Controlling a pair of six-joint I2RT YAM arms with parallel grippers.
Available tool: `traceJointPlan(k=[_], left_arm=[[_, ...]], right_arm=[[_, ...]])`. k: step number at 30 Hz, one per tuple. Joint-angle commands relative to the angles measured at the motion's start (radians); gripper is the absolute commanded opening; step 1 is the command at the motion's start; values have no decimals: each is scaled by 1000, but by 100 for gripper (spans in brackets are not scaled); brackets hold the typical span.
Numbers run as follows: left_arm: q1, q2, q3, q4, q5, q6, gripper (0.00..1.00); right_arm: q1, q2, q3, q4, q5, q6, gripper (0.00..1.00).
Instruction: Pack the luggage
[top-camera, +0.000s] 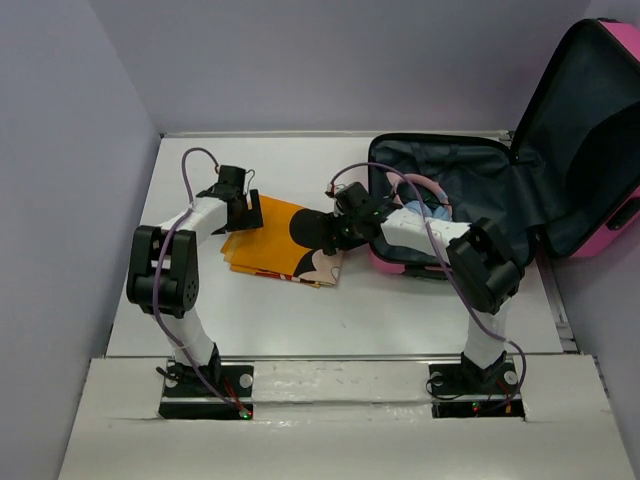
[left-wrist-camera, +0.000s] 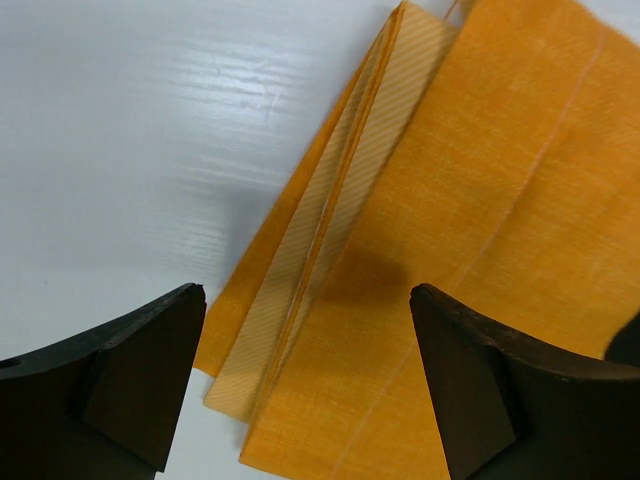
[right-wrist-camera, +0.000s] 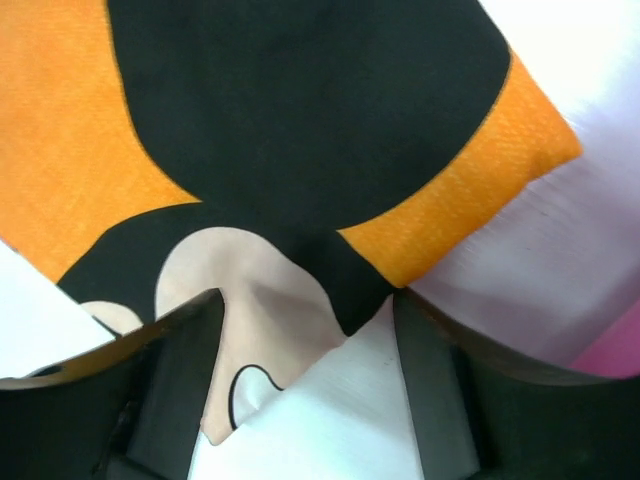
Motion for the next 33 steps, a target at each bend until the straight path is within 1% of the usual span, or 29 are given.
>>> traceJointPlan(k=[1,3,6,10,12,13,14,15,16,17,19,20,22,23,24,25,26,29,30,31,33], left_arm=[[25,28,31,-28,26,60,95],[38,75,36,-26,83,60,96],[43,120,38,-26,109,63,94],[43,155,32,-25,105,66,90],[43,165,28,-25,114,63,86],[43,168,22,-20,129,63,82],[41,168,22,-20,129,62,82],[41,169,18,-18,129,60,76],[40,171,16,-18,129,62,72],[38,169,9,-20,129,63,62],[40,160,-1,-20,129,62,48],[40,156,-11,-20,129,60,33],[40,142,-24,-17,155,59,20],[40,140,-36,-15,168,56,10],[40,140,-39,-14,171,54,6],[40,143,-39,-18,174,53,6],[40,143,-34,-20,177,53,6],[40,96,-27,-18,235,44,6],[40,39,-33,1,272,30,6],[40,5,-36,9,272,21,6],[40,-64,-54,34,336,-5,6]], right_arm=[[-22,-65,-33,5,19,49,78],[-22,-54,-45,21,-30,77,79],[-13,-22,-56,46,-48,106,79],[24,35,-39,52,-18,144,80],[35,58,-10,52,-12,155,81],[47,84,1,49,4,156,81],[47,95,13,44,14,156,81],[62,105,27,38,24,155,82],[76,116,51,35,30,158,82],[90,137,64,31,43,163,81],[99,164,93,26,45,170,74],[99,170,99,28,47,185,64],[99,184,116,35,47,198,46],[99,190,118,58,47,213,28],[99,193,118,70,45,221,20],[99,193,113,105,39,225,15],[108,179,104,135,36,236,7],[108,119,64,231,45,238,7],[108,68,46,245,85,232,7],[108,40,41,255,99,224,7],[108,-17,44,258,129,193,7]])
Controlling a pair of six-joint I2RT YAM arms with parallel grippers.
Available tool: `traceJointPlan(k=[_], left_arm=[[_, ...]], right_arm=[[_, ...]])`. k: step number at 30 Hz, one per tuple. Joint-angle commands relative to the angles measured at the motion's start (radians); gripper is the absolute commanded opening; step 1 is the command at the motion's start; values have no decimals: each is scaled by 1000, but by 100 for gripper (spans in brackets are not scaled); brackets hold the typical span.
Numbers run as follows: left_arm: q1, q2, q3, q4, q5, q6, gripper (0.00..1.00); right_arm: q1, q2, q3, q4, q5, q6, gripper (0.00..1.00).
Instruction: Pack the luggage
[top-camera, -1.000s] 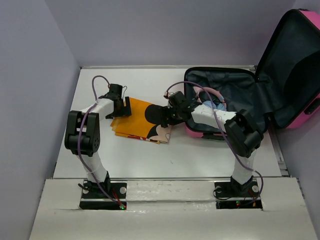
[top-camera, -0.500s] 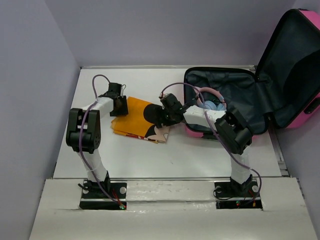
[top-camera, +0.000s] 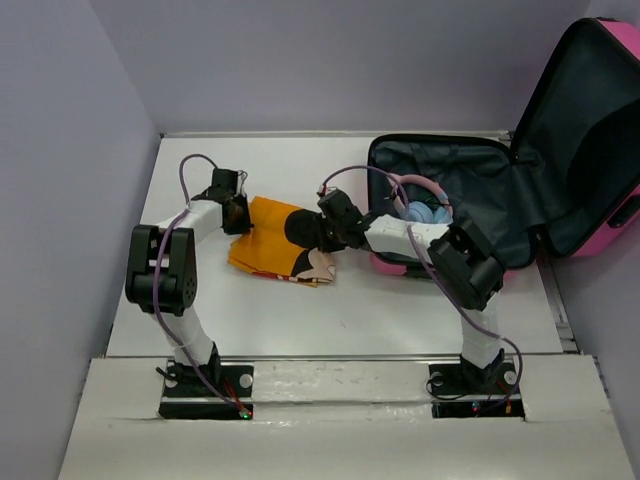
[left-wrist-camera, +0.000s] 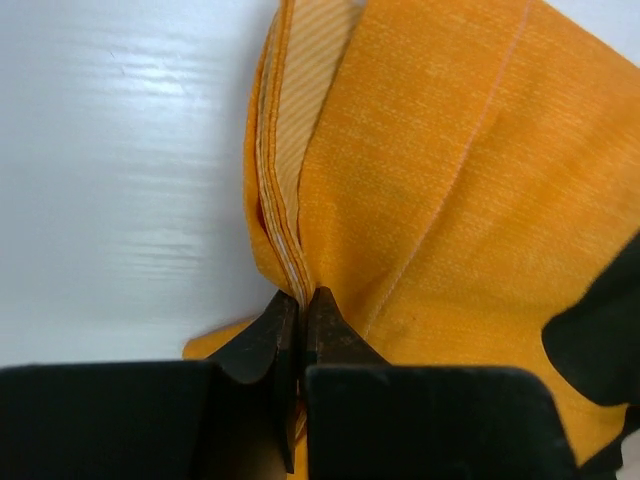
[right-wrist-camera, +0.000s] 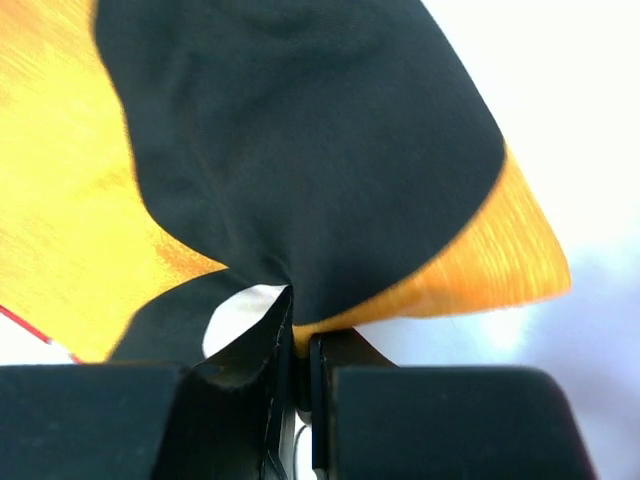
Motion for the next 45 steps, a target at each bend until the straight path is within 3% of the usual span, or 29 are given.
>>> traceJointPlan(k=[1,3,6,11,15,20,21,22,23,24,25,26,29,34,38,43,45], left_arm=[[-10,-216,-50,3,171,-90,6],[-50,-301,-56,60,250,-164,6],[-111,-364,-3,97,252,-228,6],[-249,-357,142,188,247,-329,6],[-416,-222,387,266,266,-379,6],[-538,120,740,237,307,-411,6],[-550,174,860,223,307,-411,11],[-564,276,927,162,295,-401,25],[-565,323,999,124,295,-391,45],[-565,366,1124,38,292,-361,76],[-565,396,1171,-5,268,-336,91],[-565,416,1199,-33,185,-312,99],[-562,310,1089,-29,67,-256,99],[-585,-20,546,180,-27,-281,99],[-673,-315,155,387,-154,-308,99],[-771,-531,-92,485,-188,-362,99],[-818,-588,-184,479,-222,-353,99]], right_arm=[[20,-194,-8,112,84,-31,7],[11,-280,3,101,150,-64,7],[-56,-359,14,46,167,-85,7],[-177,-517,9,-73,236,-128,7],[-321,-640,-5,-173,263,-156,7],[-516,-697,-40,-270,311,-179,7],[-545,-703,-51,-278,320,-185,8],[-587,-704,-65,-287,349,-189,20],[-587,-701,-63,-298,349,-194,38],[-587,-698,-54,-323,398,-200,68],[-587,-703,-52,-328,401,-202,77],[-587,-724,-49,-328,374,-205,89],[-587,-775,13,-359,305,-211,92],[-587,-836,196,-474,347,-232,91],[-587,-917,317,-534,534,-255,90],[-587,-959,375,-566,826,-338,87],[-587,-968,370,-537,1020,-420,88]])
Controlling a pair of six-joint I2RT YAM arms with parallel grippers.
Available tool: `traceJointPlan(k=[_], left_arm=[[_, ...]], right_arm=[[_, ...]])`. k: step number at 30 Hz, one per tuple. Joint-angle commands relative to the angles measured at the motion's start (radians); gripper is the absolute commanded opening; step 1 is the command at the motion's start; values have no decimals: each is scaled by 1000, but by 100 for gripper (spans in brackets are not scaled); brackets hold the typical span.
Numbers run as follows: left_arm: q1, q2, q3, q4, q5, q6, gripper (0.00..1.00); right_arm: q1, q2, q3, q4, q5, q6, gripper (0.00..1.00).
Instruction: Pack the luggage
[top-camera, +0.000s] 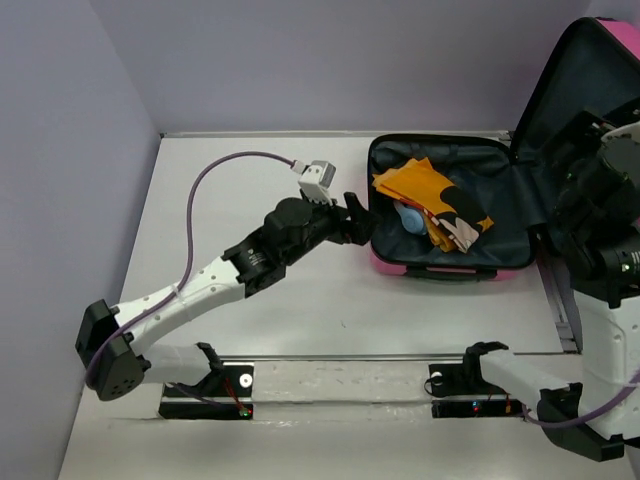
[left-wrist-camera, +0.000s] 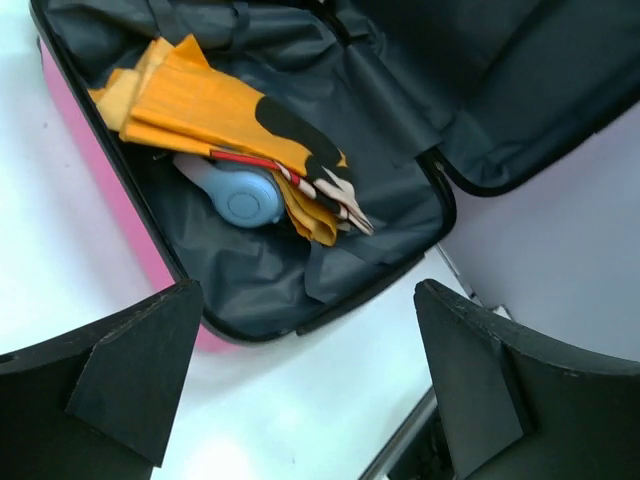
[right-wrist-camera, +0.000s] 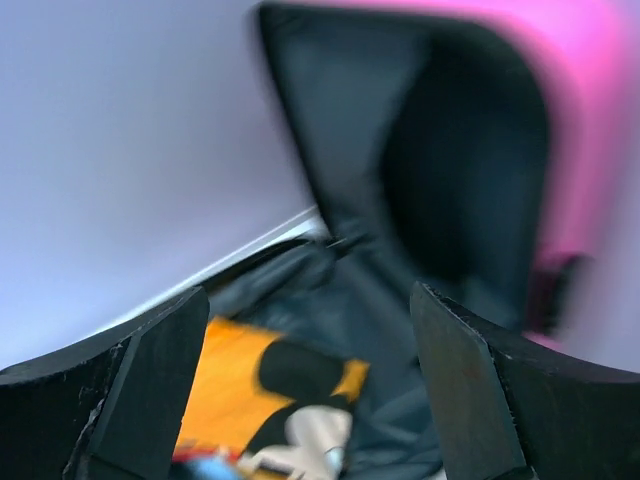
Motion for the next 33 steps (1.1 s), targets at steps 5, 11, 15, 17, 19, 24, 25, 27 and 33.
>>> traceJointPlan(k=[5,11,15,17,19,24,25,27,33], left_arm=[[-87,-247,-315,116,-119,-14,99],[-91,-333,-473,134,-113,-13,99],[-91,-355,-559,172,-83,-23,99],[-90,-361,-577,194,-73,-26,99],[-91,-356,-585,200,-70,-19,99],[-91,-362,-590,196,-57,6,99],[-91,-371,-590,196,-55,4,99],[-91,-373,-591,200,-55,7,99],[-90,-339,-576,220,-50,23,99]], right_arm=[[3,17,-60,182,505,-367,91],[-76,182,52,314,542,-510,91],[-147,270,126,332,555,-602,90],[-167,268,97,373,542,-616,89],[-195,268,52,392,547,-630,89],[-291,264,-43,421,521,-595,87],[-301,249,-71,427,525,-590,87],[-301,221,-95,432,512,-570,83],[-348,167,-177,468,460,-564,80]])
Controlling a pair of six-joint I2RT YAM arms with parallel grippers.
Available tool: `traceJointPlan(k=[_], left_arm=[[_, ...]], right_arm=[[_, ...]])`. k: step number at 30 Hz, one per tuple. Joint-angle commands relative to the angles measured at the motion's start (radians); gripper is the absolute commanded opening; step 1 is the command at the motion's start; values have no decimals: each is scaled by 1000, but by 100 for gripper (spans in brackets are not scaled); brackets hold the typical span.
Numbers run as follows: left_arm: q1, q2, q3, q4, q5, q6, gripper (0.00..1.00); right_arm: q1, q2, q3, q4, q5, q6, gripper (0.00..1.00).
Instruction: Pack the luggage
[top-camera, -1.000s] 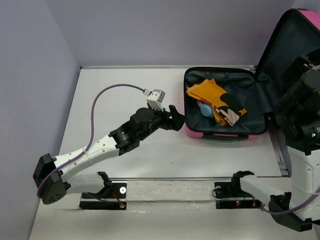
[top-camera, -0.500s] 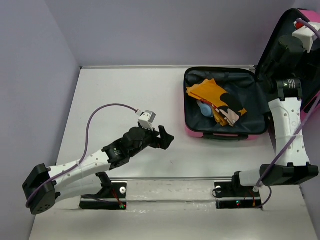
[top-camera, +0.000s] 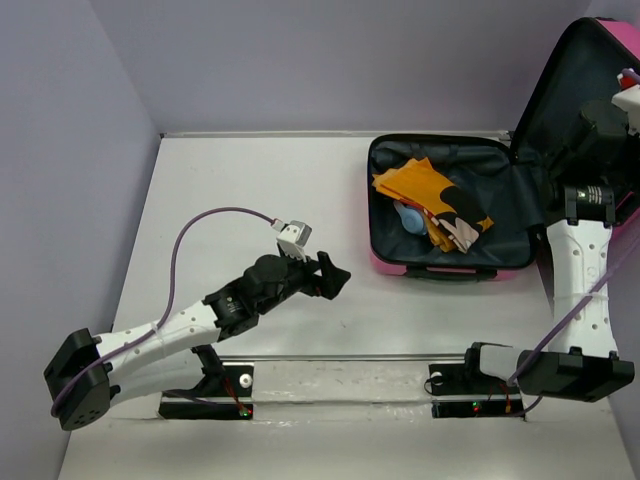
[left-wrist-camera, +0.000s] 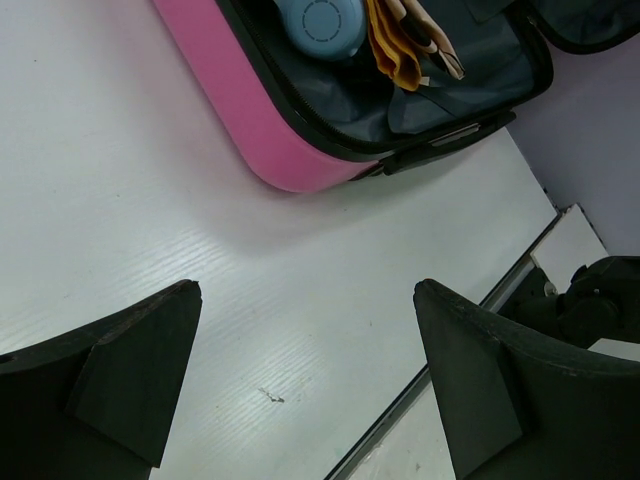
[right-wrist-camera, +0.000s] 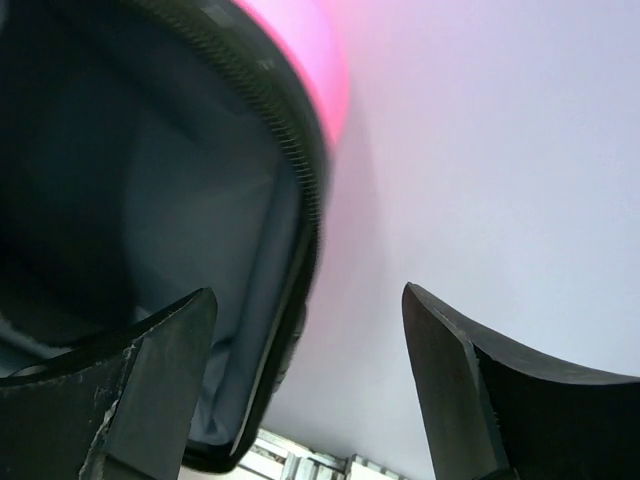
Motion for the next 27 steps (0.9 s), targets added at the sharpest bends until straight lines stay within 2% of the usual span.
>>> traceJointPlan(k=[1,6,8,10,11,14,17,20,21,24,25,27], left_arm=[[-5,18,5,83,-6,26,99],[-5,32,10,89,-12,29,99],[-5,30,2,89,-20,26,99],[-5,32,-4,87,-23,23,99],[-5,32,-9,87,-28,23,99],[-4,26,-15,84,-41,21,99],[-4,16,-16,77,-49,21,99],[-4,1,-4,54,-69,23,99],[-4,-5,5,44,-78,27,99],[-4,-43,24,-17,-146,38,99],[-4,-69,34,-53,-197,43,99],[-2,-100,42,-83,-250,43,99]], right_arm=[[-44,-24,-22,102,-36,7,79],[-75,77,20,115,-56,46,69],[-86,112,50,119,-56,53,57],[-86,121,70,127,-74,56,38],[-86,123,75,128,-74,49,24],[-51,105,61,130,-83,46,7],[24,54,24,130,-76,50,7],[227,-18,-71,135,-8,59,7],[365,-52,-130,135,44,70,7],[579,-78,-221,135,181,90,7],[727,-78,-280,136,219,102,7],[875,-52,-330,147,324,119,7]])
